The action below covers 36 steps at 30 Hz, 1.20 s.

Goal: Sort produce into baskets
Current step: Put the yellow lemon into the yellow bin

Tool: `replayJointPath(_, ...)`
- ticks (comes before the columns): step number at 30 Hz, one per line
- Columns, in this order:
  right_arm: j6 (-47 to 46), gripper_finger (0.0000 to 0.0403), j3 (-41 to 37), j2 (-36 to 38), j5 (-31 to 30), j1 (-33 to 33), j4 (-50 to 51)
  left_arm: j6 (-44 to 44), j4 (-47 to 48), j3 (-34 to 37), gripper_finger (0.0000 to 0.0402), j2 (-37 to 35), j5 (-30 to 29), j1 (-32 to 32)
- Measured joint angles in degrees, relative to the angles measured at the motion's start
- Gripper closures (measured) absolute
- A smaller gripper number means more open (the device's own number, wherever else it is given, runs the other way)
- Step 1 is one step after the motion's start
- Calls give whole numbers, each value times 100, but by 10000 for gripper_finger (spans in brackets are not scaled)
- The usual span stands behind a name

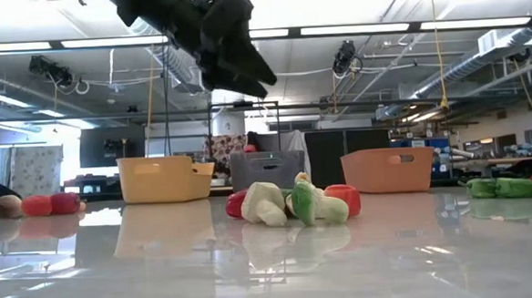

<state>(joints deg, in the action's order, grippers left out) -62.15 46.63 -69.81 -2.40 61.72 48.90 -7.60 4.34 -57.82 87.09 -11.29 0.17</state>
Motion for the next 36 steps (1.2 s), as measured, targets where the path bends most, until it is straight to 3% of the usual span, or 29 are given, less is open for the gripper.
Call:
replayJointPath(6,475,122,0,-489,-102,84,-25,1,-319,0,113,368,-4,-114)
replayJointPath(13,1225,123,2,-1409,379,22,-260,3,-223,0,113,600,-18,-113)
replayJointPath(18,1478,123,147,-1781,310,-3,-263,6,-85,0,113,603,-17,-188)
replayJointPath(26,1886,124,467,-1898,-212,-19,-271,7,-126,0,113,603,-21,-259)
replayJointPath(36,1911,123,472,-1900,-250,-240,-630,147,-159,0,113,603,-24,-259)
